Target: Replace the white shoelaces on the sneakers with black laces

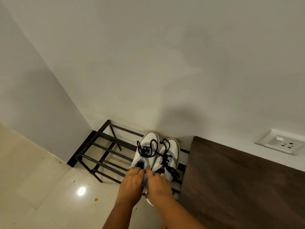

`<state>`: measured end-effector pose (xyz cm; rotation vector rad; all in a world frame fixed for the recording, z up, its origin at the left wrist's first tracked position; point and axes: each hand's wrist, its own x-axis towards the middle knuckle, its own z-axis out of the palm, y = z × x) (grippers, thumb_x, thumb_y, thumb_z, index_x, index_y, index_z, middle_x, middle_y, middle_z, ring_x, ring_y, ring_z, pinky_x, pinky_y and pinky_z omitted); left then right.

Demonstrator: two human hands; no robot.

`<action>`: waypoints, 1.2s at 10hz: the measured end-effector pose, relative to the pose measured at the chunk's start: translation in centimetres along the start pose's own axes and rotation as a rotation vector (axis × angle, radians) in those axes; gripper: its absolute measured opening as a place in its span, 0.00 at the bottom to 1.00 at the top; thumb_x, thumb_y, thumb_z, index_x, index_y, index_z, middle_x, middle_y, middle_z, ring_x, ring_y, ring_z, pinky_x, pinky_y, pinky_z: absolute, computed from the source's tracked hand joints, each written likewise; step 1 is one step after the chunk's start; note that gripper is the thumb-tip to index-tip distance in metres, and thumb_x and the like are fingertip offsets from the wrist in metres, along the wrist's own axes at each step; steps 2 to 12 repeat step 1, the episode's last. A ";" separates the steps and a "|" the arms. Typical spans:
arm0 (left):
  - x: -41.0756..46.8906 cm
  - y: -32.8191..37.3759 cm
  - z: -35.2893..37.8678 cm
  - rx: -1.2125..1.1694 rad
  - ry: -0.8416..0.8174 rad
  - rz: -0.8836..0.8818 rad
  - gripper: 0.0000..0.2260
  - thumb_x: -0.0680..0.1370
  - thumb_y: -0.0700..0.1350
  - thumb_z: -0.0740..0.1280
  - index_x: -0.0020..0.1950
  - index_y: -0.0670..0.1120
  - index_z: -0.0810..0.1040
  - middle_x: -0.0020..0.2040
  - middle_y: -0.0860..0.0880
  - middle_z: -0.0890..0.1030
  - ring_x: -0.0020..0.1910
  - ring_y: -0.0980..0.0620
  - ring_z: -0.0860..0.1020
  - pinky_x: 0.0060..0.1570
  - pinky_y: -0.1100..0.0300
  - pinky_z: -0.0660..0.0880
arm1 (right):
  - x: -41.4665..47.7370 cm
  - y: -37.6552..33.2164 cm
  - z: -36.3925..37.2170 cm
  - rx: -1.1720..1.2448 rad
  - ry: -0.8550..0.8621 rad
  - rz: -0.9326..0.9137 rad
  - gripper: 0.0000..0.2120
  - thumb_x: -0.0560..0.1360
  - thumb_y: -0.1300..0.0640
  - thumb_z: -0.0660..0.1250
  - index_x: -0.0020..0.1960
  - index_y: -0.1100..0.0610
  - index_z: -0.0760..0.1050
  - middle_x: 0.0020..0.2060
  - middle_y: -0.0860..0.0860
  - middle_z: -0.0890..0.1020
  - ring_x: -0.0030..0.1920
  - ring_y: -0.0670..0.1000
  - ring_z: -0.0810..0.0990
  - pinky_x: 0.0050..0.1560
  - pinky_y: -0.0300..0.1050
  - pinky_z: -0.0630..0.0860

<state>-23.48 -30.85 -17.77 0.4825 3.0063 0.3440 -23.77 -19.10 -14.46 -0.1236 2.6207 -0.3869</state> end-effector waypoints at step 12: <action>0.3 2.0 -1.9 -0.043 0.065 0.078 0.26 0.53 0.48 0.82 0.49 0.51 0.82 0.44 0.55 0.81 0.44 0.55 0.80 0.48 0.61 0.78 | -1.9 0.5 -3.0 0.078 0.023 0.016 0.38 0.74 0.53 0.68 0.76 0.48 0.49 0.68 0.56 0.69 0.68 0.58 0.66 0.67 0.52 0.66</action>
